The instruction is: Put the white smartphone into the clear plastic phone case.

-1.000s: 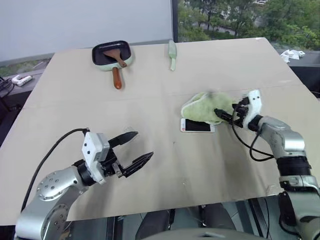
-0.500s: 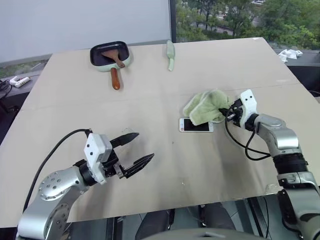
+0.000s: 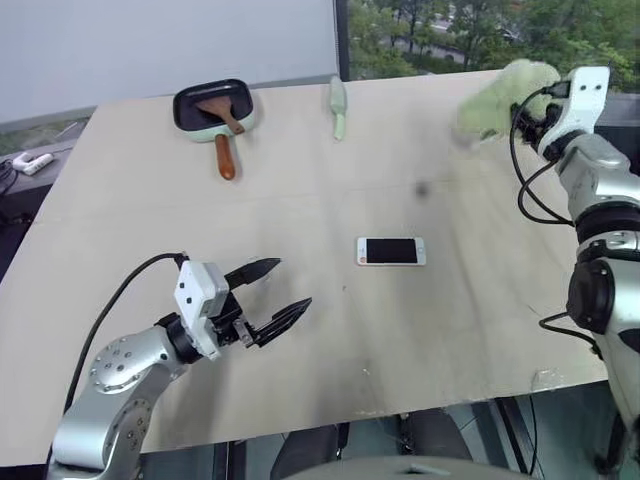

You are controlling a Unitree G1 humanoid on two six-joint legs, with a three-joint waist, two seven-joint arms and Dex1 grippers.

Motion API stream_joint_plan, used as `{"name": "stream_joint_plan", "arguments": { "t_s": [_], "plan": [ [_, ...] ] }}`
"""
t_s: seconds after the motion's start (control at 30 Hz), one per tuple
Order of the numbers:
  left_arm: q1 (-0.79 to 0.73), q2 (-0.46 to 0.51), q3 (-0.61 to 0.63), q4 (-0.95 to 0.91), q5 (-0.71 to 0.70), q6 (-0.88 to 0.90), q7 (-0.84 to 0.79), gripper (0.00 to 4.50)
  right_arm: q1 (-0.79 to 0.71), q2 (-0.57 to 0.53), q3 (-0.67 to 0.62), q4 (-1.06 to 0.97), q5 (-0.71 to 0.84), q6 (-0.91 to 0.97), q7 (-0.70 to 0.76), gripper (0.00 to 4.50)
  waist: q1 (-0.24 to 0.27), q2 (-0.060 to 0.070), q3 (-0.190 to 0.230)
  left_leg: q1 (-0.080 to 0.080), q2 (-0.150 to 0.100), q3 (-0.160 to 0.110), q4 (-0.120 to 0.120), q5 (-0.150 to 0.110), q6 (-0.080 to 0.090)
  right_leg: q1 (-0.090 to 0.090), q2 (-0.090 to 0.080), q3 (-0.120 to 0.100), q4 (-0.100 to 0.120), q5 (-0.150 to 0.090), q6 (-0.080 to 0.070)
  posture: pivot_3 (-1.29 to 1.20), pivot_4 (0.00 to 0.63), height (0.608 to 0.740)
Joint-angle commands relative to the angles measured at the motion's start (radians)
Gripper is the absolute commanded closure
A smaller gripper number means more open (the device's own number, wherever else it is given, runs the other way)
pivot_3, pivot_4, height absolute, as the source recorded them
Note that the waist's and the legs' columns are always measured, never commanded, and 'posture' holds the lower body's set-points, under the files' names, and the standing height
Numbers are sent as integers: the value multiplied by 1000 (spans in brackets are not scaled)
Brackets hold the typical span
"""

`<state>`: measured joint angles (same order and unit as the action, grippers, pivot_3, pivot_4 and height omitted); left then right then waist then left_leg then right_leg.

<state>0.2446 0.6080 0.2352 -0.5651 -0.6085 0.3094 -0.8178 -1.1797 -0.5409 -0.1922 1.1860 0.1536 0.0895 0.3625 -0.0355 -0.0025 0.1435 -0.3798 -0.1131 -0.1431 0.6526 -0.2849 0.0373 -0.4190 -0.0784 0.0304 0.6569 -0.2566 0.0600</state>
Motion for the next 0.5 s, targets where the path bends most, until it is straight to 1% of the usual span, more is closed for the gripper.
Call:
{"name": "stream_joint_plan", "arguments": {
  "t_s": [0.03,0.2,0.33,0.5],
  "plan": [
    [24,-13,13,-25,10,-28,15,0,17,-18,16,-13,-40,-50,5,42,-6,0,0,0,0,0,0,0,0,0,0,0,0,0,0,0,150,740],
    [26,-17,8,-20,15,-33,19,0,79,-44,37,-62,-75,-88,35,42,-5,0,0,1,0,1,1,0,0,-1,0,1,4,0,0,0,150,740],
    [22,-16,9,-1,17,-41,8,0,114,-67,39,-137,-77,-117,91,42,-5,0,0,1,0,1,2,0,0,0,0,1,5,0,0,0,150,740],
    [24,-15,8,13,16,-51,-2,0,152,-84,3,-292,-19,-114,185,42,-6,0,0,1,0,1,2,0,0,-1,0,2,4,0,0,0,150,740]
  ]
}}
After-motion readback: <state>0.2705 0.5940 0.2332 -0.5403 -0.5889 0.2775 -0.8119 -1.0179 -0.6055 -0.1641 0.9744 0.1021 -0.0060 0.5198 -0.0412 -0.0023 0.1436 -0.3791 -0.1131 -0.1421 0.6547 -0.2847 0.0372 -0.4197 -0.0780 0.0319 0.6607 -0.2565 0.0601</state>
